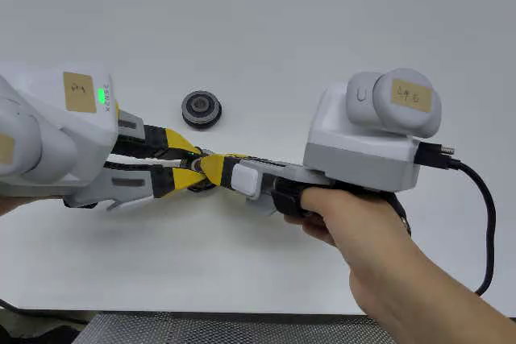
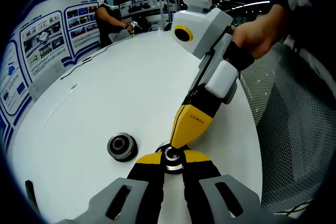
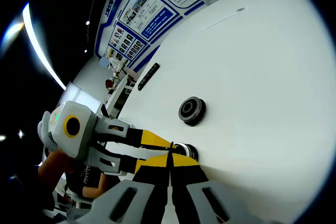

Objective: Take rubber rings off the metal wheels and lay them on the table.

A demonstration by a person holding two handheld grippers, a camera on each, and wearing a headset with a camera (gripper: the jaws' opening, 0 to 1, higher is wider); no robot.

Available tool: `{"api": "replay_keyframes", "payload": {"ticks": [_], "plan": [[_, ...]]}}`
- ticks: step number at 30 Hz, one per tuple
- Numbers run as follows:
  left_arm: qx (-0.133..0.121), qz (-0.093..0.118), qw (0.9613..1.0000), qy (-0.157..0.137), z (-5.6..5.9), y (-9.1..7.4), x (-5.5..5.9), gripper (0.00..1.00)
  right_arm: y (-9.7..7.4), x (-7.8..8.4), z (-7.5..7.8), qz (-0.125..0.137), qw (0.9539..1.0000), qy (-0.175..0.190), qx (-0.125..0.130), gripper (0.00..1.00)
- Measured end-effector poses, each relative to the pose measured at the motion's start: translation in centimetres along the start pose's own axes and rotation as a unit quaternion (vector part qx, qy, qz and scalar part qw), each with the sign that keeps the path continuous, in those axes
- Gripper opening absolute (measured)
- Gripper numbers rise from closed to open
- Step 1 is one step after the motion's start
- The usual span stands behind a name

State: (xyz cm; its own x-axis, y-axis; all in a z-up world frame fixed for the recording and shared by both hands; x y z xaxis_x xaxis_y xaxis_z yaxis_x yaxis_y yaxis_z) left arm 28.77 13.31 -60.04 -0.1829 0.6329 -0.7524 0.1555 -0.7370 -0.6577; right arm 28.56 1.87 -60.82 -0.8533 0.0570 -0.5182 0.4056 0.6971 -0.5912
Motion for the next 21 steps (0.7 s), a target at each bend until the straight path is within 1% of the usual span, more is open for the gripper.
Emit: {"api": "replay_keyframes", "payload": {"ticks": [5, 8, 15, 21], "plan": [[-0.008, 0.014, 0.9998, -0.010, 0.13, 0.06, 0.18, 0.13, -0.08, -0.08, 0.08, 0.000, 0.9999, 0.010, -0.002, 0.02], [-0.014, 0.018, 0.9997, -0.011, 0.27, 0.10, 0.21, 0.13, -0.13, -0.08, 0.13, 0.000, 0.9999, 0.013, -0.002, 0.02], [-0.024, 0.017, 0.9995, -0.009, 0.50, 0.11, -0.11, 0.14, -0.23, -0.07, 0.08, 0.001, 0.9998, 0.021, -0.005, 0.02], [-0.033, 0.019, 0.9992, -0.007, 0.71, -0.68, -0.26, 0.13, -0.32, -0.26, -0.05, 0.002, 0.9996, 0.028, -0.011, 0.02]]}}
Point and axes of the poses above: the centre of the closed fingertips' face, and the gripper's own axes: y roughly forward along the fingers, z roughly to its right, x roughly out of its underside, the point moved 8 cm from there along -y, roughly backward along the fingers, and after that the axes turned 9 degrees about x, right-handed, at the moved point
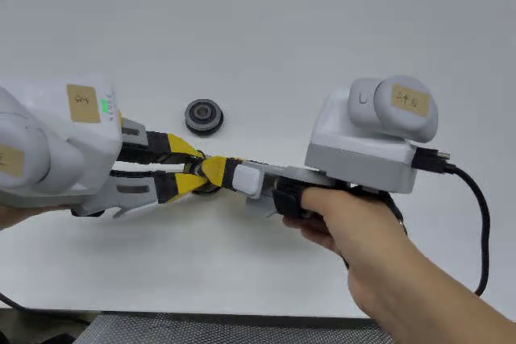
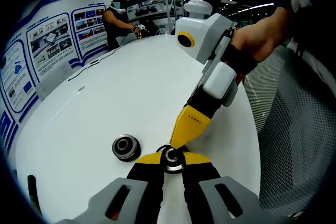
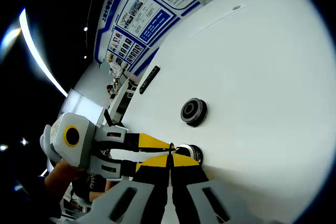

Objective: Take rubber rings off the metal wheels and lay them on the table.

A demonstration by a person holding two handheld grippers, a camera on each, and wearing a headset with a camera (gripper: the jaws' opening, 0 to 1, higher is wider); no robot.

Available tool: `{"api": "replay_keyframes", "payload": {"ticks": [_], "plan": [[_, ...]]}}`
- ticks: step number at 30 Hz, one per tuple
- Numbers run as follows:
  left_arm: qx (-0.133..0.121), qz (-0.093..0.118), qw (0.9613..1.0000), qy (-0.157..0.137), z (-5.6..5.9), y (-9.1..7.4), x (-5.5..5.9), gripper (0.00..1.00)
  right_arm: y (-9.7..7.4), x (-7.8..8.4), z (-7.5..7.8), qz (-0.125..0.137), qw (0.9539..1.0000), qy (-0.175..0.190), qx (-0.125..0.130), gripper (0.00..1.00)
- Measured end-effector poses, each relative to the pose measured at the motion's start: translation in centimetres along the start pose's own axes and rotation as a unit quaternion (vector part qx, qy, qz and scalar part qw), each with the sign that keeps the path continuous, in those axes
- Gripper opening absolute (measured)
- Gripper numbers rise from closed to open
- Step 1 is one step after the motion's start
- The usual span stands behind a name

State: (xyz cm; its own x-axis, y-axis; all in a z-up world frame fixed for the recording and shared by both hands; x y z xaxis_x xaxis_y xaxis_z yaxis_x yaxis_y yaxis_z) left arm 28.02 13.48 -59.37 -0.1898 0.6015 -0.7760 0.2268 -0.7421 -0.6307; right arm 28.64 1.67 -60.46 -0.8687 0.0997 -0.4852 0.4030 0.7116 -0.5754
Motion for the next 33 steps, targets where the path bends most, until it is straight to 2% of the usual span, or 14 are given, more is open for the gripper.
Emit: {"api": "replay_keyframes", "payload": {"ticks": [4, 9, 14, 16, 19, 24, 33], "plan": [[-0.015, 0.020, 0.9996, -0.014, 0.0, -1.1, -0.3, 0.15, -0.1, 0.1, -0.2, -0.001, 1.0000, 0.002, -0.004, 0.02], [-0.026, 0.017, 0.9994, -0.014, 0.0, -1.6, -0.2, 0.15, -0.8, -0.3, -0.2, 0.007, 0.9998, 0.017, -0.012, 0.02], [-0.029, 0.018, 0.9993, -0.013, -0.1, -1.4, -0.3, 0.15, -1.7, -1.0, 0.5, 0.024, 0.9991, 0.035, -0.005, 0.02], [-0.026, 0.017, 0.9994, -0.012, -0.2, -1.1, -0.3, 0.16, -2.1, -1.5, 1.2, 0.031, 0.9986, 0.042, 0.000, 0.02], [-0.023, 0.022, 0.9994, -0.014, -0.3, -0.7, -0.6, 0.16, -2.8, -2.2, 3.1, 0.048, 0.9963, 0.069, 0.021, 0.02], [-0.014, 0.023, 0.9995, -0.014, -0.4, -0.2, -0.7, 0.15, -3.9, -2.5, 5.5, 0.060, 0.9929, 0.089, 0.051, 0.02], [-0.007, 0.016, 0.9997, -0.018, -0.5, 0.2, -0.3, 0.14, -5.3, -2.4, 8.0, 0.065, 0.9870, 0.109, 0.098, 0.02]]}}
Point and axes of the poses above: the centre of the closed fingertips' face, and the gripper's own axes: y roughly forward along the fingers, z roughly to its right, x roughly out of its underside, the point moved 8 cm from there along -y, roughly backward along the fingers, and after that the axes turned 9 degrees about x, right-handed, at the moved point
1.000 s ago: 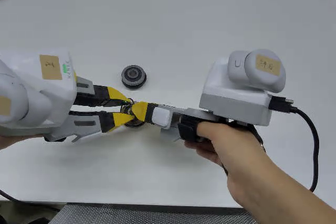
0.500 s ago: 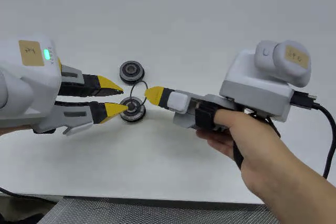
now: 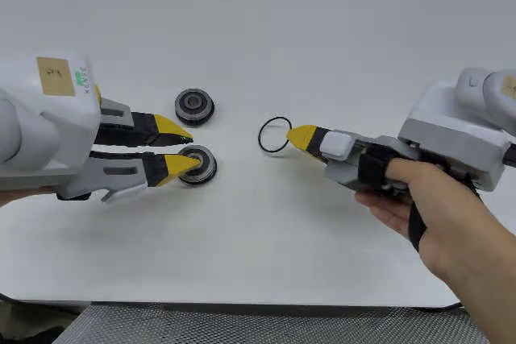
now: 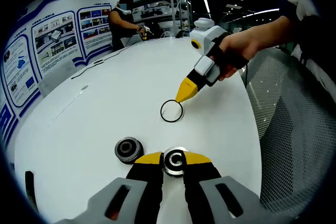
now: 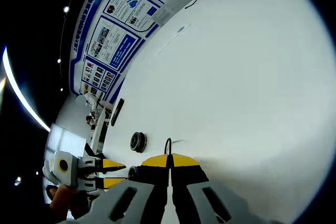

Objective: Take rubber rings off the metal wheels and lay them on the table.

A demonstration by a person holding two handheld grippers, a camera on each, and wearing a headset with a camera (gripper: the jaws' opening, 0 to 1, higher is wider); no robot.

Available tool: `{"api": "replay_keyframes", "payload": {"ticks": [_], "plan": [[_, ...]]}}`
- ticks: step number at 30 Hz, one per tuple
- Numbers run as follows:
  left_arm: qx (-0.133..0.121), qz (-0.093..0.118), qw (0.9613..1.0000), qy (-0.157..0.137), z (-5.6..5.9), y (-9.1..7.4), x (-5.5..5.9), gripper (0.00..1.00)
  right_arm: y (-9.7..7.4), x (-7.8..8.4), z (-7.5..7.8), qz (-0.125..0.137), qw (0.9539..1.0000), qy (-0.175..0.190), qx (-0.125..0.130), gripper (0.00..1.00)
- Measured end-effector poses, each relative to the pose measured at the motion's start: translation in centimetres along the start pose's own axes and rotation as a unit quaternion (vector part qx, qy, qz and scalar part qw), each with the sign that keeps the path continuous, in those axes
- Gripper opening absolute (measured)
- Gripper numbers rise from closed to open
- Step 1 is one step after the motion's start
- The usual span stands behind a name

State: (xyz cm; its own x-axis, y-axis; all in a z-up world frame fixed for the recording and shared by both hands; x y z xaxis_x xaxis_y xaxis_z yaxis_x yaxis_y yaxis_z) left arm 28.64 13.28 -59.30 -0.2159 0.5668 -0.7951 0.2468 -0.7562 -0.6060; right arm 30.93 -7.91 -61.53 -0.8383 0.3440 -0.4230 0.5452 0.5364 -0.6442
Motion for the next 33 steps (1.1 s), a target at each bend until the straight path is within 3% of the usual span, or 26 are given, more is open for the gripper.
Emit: {"api": "replay_keyframes", "payload": {"ticks": [14, 27, 33], "plan": [[0.006, -0.010, 0.9999, -0.003, 0.0, 0.3, 0.3, 0.15, -0.9, -0.1, 1.2, 0.000, 0.9981, -0.030, 0.054, 0.06], [0.010, -0.015, 0.9998, -0.001, 0.0, 0.3, 0.4, 0.15, -2.0, -1.7, 1.3, 0.036, 0.9982, -0.015, 0.045, 0.07], [0.011, -0.014, 0.9998, -0.005, 0.0, 0.3, 0.4, 0.15, -2.0, -1.8, 1.4, 0.039, 0.9984, -0.008, 0.041, 0.07]]}}
Point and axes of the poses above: the centre of the closed fingertips' face, and the gripper's own axes: y roughly forward along the fingers, z roughly to its right, x roughly out of its underside, the point moved 8 cm from there along -y, roughly backward along the fingers, and after that the axes turned 9 degrees about x, right-handed, at the moved point
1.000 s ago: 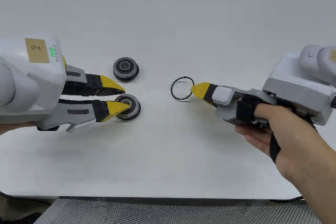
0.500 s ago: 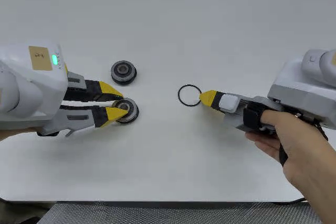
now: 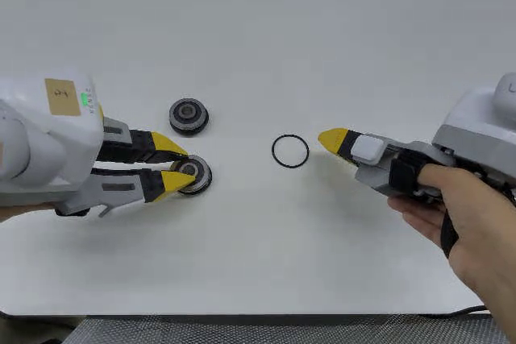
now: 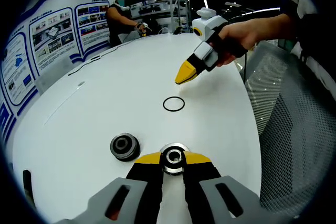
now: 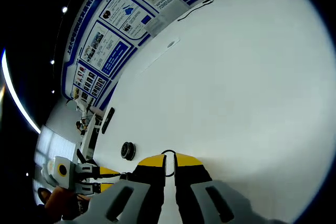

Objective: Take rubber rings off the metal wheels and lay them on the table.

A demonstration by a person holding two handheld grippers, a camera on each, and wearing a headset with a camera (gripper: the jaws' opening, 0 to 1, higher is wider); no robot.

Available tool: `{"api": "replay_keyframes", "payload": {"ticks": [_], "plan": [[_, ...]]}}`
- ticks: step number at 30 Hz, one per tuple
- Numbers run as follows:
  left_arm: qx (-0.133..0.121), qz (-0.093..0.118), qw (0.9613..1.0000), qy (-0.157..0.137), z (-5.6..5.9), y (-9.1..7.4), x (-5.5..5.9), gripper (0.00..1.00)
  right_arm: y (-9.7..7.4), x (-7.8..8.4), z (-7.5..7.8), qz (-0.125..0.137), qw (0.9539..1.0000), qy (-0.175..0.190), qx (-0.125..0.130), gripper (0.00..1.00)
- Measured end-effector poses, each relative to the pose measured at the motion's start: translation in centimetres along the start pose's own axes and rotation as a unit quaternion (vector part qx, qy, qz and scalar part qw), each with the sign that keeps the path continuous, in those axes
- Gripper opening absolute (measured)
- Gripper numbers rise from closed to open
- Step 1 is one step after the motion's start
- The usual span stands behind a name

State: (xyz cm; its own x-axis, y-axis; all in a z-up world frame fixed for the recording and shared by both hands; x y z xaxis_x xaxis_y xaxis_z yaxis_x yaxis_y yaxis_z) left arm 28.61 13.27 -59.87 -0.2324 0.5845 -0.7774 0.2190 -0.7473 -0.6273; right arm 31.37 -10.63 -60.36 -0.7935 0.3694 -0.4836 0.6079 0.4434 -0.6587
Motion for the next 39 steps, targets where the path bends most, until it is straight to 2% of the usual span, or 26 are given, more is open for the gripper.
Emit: {"api": "replay_keyframes", "payload": {"ticks": [10, 15, 20, 26, 30, 33, 36, 39], "plan": [[0.004, 0.009, 0.9998, -0.015, 0.0, 0.0, 0.0, 0.15, 0.1, 0.1, -0.2, -0.001, 1.0000, 0.003, -0.007, 0.07], [0.007, 0.001, 0.9998, -0.016, 0.1, 0.1, 0.3, 0.16, 0.2, 0.2, -0.3, -0.001, 0.9999, 0.008, -0.012, 0.07], [0.003, 0.006, 0.9998, -0.021, 0.0, 0.2, 0.2, 0.15, 0.3, 0.3, -0.4, -0.003, 0.9999, 0.008, -0.015, 0.07], [0.007, 0.007, 0.9996, -0.028, -0.2, 0.2, 0.2, 0.13, 0.5, 0.8, -1.1, -0.009, 0.9996, 0.002, -0.026, 0.07], [0.011, 0.001, 0.9998, -0.016, -0.3, 0.2, 0.2, 0.13, 0.7, 1.1, -2.1, -0.011, 0.9987, -0.004, -0.049, 0.07], [0.016, -0.003, 0.9998, -0.014, -0.4, 0.2, 0.1, 0.13, 0.9, 1.4, -2.9, -0.016, 0.9967, -0.015, -0.078, 0.08], [0.018, -0.003, 0.9998, -0.012, -0.3, 0.2, 0.2, 0.13, 1.2, 1.9, -4.4, -0.021, 0.9887, -0.023, -0.147, 0.11], [0.019, -0.001, 0.9997, -0.012, -0.4, 0.2, 0.3, 0.13, 1.6, 2.3, -5.3, -0.032, 0.9832, -0.043, -0.175, 0.14]]}}
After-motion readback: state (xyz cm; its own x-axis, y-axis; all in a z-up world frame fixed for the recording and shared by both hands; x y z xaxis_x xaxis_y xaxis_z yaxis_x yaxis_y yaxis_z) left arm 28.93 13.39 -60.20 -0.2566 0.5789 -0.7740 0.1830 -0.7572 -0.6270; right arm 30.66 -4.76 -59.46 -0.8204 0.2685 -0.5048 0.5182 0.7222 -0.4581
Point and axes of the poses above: the centre of the closed fingertips' face, and the gripper's own axes: y roughly forward along the fingers, z roughly to its right, x roughly out of its underside, the point moved 8 cm from there along -y, roughly backward along the fingers, and after that the axes turned 9 degrees about x, right-handed, at the moved point
